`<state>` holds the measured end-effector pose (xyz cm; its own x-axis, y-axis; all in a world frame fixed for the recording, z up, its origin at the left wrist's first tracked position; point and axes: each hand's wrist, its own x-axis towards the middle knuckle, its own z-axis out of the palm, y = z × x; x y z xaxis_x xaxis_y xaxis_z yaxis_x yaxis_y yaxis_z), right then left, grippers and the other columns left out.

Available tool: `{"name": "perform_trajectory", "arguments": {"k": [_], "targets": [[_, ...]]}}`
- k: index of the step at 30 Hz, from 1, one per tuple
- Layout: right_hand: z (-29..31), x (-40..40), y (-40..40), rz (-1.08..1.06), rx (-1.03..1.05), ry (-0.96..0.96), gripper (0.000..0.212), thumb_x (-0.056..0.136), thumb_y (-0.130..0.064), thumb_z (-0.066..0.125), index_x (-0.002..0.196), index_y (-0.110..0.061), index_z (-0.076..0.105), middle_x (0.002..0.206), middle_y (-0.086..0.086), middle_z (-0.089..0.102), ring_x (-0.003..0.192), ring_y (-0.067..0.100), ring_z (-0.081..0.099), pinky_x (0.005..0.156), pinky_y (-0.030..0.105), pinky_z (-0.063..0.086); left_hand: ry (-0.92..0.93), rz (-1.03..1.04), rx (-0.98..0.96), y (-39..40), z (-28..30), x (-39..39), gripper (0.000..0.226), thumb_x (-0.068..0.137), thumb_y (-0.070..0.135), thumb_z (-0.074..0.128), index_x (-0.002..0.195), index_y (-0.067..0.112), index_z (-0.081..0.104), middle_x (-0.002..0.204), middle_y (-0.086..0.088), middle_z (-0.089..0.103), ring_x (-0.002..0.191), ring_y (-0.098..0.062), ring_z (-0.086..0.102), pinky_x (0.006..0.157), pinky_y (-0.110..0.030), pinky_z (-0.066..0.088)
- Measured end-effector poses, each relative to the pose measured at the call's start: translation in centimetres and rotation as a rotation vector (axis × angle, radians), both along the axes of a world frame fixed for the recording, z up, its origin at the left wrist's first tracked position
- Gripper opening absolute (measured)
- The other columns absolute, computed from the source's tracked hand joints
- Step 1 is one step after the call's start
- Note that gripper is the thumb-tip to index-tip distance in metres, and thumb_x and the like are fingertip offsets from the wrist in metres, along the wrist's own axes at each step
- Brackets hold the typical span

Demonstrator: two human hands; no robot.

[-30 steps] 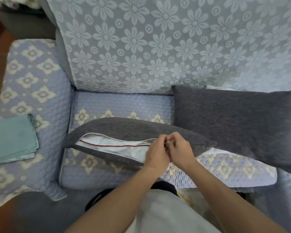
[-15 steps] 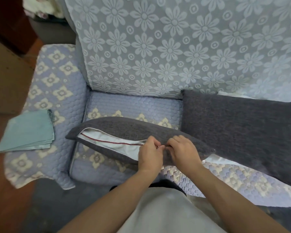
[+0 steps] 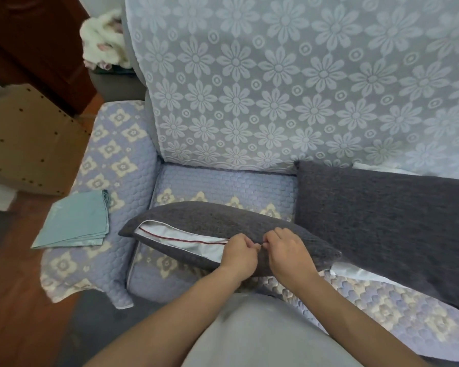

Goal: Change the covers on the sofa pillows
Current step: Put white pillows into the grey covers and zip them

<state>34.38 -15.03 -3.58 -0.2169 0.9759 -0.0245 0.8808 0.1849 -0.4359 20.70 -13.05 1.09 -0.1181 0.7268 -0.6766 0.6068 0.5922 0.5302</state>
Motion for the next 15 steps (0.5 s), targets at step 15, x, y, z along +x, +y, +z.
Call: {"name": "perform_trajectory", "arguments": {"k": [15], "targets": [[0.8, 2.0, -0.7, -0.185, -0.022, -0.003, 0.011, 0.092, -0.012, 0.063, 0.084, -0.02, 0.062, 0.083, -0.003, 0.059, 0.075, 0.021, 0.049, 0.066, 0.036, 0.04, 0.145, -0.035, -0.04, 1.9, 0.4, -4.5, 0.026, 0.091, 0.028, 0.073, 0.069, 0.02, 0.064, 0.081, 0.002, 0.067, 0.083, -0.017, 0.062, 0.079, -0.031, 0.05]]}}
